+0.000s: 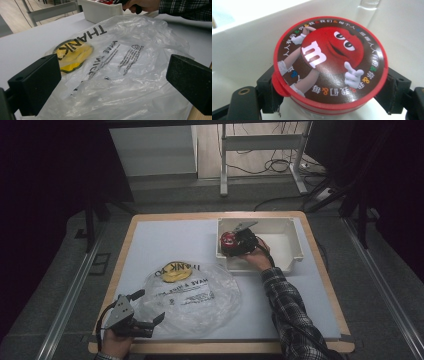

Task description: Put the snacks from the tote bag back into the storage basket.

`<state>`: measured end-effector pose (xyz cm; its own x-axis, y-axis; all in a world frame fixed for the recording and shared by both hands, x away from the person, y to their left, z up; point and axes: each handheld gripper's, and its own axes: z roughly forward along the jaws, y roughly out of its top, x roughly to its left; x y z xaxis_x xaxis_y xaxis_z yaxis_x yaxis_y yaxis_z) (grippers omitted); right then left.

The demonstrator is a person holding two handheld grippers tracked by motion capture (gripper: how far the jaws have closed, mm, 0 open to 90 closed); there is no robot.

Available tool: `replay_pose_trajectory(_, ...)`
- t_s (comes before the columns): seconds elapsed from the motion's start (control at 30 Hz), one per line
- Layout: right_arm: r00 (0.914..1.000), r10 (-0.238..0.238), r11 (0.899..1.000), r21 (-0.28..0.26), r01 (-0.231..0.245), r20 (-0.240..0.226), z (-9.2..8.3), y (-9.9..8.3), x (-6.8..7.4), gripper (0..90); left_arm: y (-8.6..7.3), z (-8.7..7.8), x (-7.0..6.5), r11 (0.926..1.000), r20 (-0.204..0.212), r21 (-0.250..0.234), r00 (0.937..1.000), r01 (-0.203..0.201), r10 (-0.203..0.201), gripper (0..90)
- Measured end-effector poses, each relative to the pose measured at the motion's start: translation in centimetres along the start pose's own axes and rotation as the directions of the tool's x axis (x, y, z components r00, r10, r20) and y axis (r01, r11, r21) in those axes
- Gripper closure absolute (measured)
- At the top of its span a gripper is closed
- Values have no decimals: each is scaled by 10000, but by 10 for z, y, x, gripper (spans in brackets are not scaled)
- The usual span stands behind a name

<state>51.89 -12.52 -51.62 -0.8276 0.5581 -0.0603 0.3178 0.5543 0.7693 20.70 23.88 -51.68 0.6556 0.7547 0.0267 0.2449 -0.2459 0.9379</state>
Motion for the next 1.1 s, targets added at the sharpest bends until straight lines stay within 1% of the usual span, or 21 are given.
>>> replay_pose_trajectory(0.4, 10000, 32, 9999, -156, -32, 47, -8, 3, 4, 197, 0, 0, 0, 10000, -7, 8, 10000, -3, 3, 0)
replay_pose_trajectory(0.47, 9999, 11, 9998, -212, -8, 119, -11, 4, 4, 192, 0, 0, 0, 10000, -14, 7, 10000, -12, 12, 0)
replay_pose_trajectory(0.7, 9997, 210, 9988, -440, -203, 154, -20, 6, 5, 174, 0, 0, 0, 10000, -18, 7, 10000, -20, 20, 0)
replay_pose_trajectory(0.93, 9994, 240, 9985, -488, -228, 250, -26, 4, 6, 171, 0, 0, 0, 10000, -18, 27, 10000, -28, 28, 0)
replay_pose_trajectory(1.03, 9990, 181, 9990, -417, -164, 409, -29, 4, 8, 167, 0, 0, 0, 10000, -23, 21, 10000, -29, 29, 0)
replay_pose_trajectory(1.1, 9991, 162, 9988, -458, -144, 394, -31, 5, 9, 165, 0, 0, 0, 10000, -15, 27, 10000, -28, 28, 0)
